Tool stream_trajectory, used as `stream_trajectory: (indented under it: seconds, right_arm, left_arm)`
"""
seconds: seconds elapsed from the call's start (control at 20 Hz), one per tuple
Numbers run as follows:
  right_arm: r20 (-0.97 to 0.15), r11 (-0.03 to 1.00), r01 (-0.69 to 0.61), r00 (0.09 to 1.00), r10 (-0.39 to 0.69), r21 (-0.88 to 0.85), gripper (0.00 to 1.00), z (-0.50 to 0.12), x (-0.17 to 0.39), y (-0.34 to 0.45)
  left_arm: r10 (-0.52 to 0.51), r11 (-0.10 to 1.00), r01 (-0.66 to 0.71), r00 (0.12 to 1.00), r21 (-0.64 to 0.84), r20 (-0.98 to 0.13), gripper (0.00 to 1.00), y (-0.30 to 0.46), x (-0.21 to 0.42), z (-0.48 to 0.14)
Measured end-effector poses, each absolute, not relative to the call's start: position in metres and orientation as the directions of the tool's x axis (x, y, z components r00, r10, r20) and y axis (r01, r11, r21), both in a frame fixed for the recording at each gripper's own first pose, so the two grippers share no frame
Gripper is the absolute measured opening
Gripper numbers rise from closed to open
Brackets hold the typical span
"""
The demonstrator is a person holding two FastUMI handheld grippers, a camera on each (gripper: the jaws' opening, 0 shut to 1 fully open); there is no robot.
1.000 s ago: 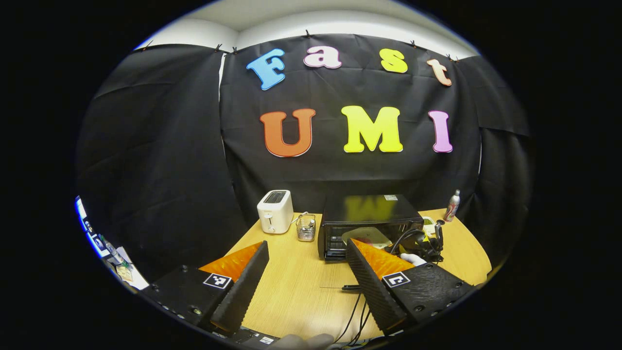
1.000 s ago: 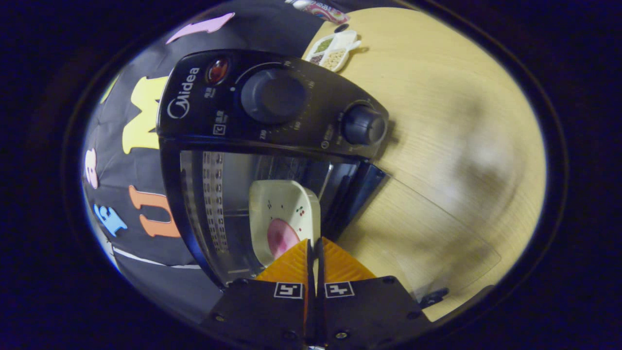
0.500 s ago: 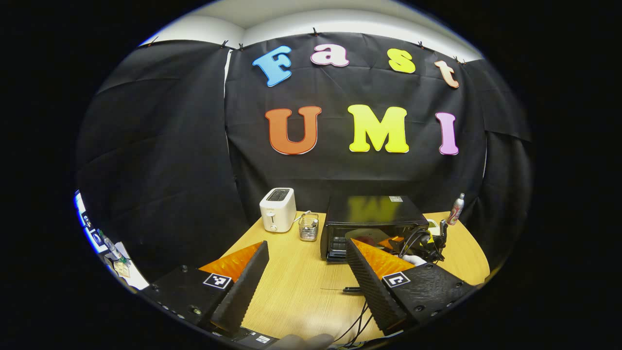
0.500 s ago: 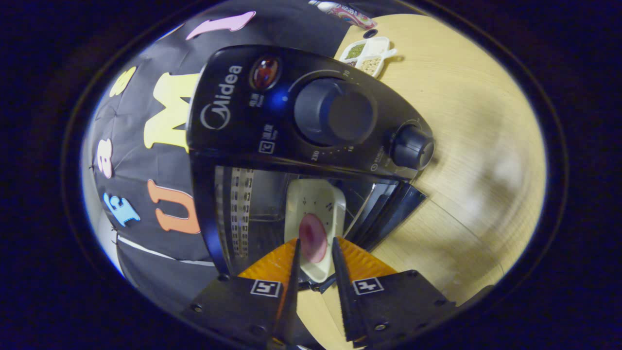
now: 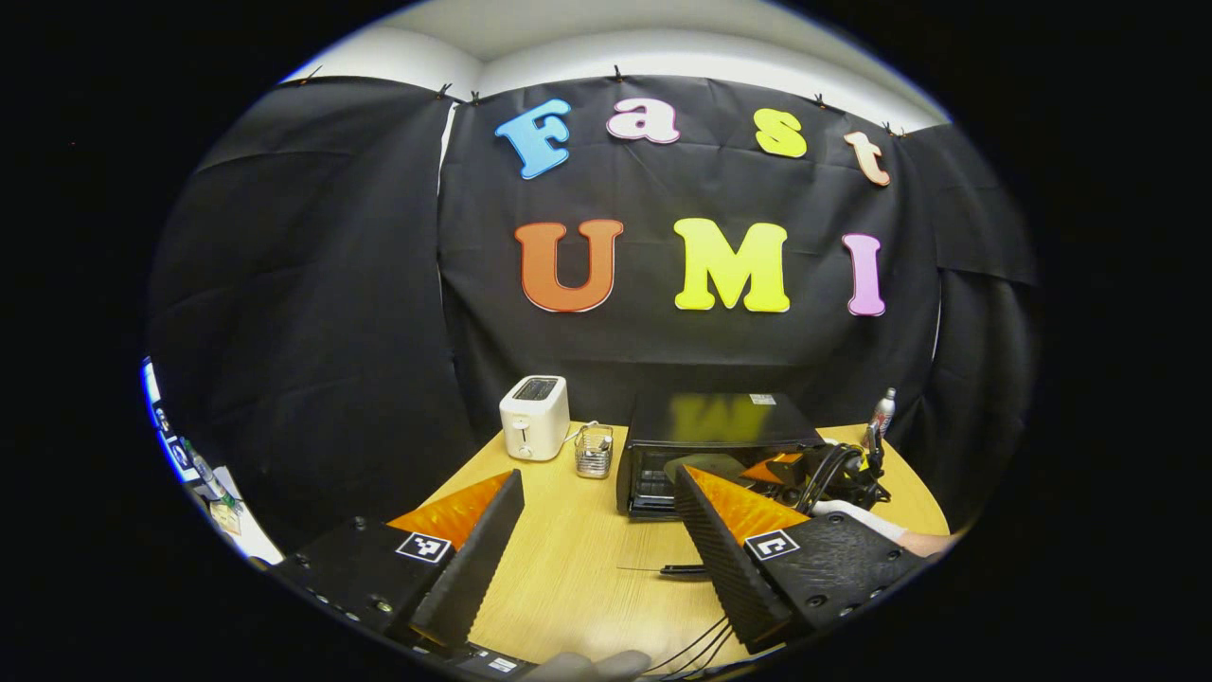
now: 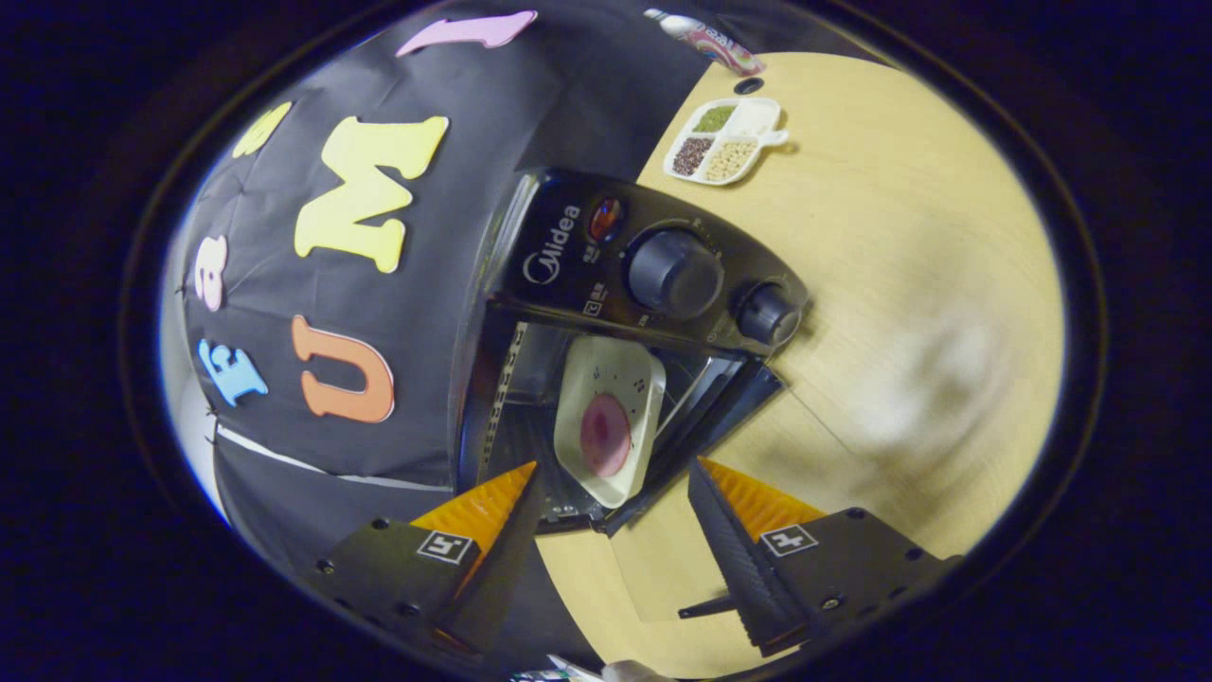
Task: Open the electric oven with the left hand, put the food in, and close the electric oven.
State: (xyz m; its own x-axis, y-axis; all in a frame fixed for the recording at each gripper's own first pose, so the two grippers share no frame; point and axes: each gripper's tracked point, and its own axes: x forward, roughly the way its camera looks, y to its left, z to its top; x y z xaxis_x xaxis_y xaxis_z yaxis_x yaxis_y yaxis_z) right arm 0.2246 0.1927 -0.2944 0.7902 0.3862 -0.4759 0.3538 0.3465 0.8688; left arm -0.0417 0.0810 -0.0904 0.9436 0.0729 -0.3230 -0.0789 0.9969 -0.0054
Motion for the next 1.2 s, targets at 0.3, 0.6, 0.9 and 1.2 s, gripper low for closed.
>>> stream_trajectory:
  seconds: [0.3,0.6,0.9,1.2]
  right_arm:
    - [-0.494,0.485,0.308,0.808,0.322,0.819,0.88,-0.271,0.180,0.150]
    - [-0.488,0.739,0.209,0.854,0.182,0.640,0.92,-0.245,0.127,0.095]
    - [-0.448,0.914,0.166,0.894,0.020,0.370,0.95,-0.220,0.071,0.045]
    - [-0.412,0.968,0.179,0.906,-0.093,0.174,0.96,-0.205,0.030,-0.002]
  left_arm:
    - [0.050,0.997,-0.066,0.949,-0.041,-0.312,0.98,0.082,-0.048,-0.102]
    - [-0.010,1.000,0.006,0.954,-0.015,-0.301,0.96,0.066,-0.045,-0.118]
    - [-0.103,0.995,0.102,0.949,-0.018,-0.299,0.97,0.031,-0.034,-0.146]
    - [-0.170,0.984,0.175,0.919,-0.020,-0.356,0.97,-0.007,-0.025,-0.194]
